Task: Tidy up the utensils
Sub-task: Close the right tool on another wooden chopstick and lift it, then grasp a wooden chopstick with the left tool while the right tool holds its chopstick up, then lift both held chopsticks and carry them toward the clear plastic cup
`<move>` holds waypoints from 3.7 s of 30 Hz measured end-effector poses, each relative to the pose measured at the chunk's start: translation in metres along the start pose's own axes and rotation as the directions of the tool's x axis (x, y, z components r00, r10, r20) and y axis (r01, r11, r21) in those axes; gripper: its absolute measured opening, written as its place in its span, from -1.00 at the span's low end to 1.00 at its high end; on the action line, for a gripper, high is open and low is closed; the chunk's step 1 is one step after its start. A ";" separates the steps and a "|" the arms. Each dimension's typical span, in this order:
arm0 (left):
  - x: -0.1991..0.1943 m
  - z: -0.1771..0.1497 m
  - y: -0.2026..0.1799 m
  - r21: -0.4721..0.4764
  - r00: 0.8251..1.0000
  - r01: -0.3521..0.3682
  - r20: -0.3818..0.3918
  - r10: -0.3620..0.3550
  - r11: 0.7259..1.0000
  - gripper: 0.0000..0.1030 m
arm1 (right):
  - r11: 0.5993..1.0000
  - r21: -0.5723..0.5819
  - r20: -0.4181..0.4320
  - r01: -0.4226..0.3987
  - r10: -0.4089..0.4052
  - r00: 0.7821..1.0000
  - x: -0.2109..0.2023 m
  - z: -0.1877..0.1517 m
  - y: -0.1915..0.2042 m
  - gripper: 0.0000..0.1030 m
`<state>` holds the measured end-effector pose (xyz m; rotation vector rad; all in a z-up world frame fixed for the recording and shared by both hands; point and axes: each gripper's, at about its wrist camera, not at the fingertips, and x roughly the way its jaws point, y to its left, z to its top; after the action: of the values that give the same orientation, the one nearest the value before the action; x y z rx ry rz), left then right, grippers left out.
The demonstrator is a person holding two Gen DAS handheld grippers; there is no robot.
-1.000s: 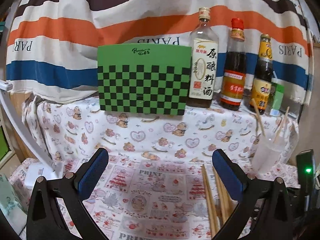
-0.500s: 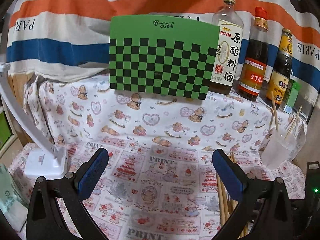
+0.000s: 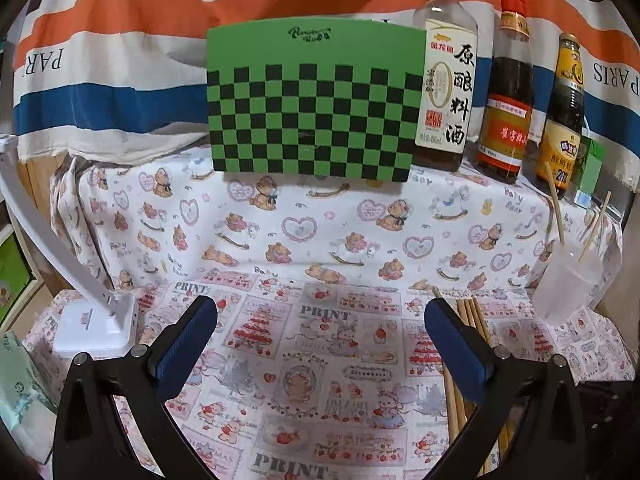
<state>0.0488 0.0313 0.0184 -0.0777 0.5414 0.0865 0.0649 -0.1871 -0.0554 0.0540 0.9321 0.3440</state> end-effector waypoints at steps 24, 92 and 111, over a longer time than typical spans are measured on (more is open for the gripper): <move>0.030 -0.041 -0.066 0.091 0.898 0.314 -0.353 -0.264 0.945 0.00 | 0.998 0.053 0.504 0.026 -0.050 0.862 -0.097 0.004 -0.010 -0.85; -0.056 0.001 -0.024 0.081 0.934 0.325 0.126 -0.333 0.942 -0.89 | 0.987 0.158 0.622 -0.013 -0.089 0.778 -0.131 0.001 -0.037 -0.85; -0.074 0.008 -0.021 0.083 0.909 0.357 0.199 -0.367 0.930 -0.89 | 0.982 0.177 0.682 -0.061 -0.078 0.727 -0.155 0.000 -0.050 -0.85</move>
<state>-0.0082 0.0067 0.0649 -0.1227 0.3075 -0.2794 -0.0062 -0.2832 0.0550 0.3335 0.2100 0.1952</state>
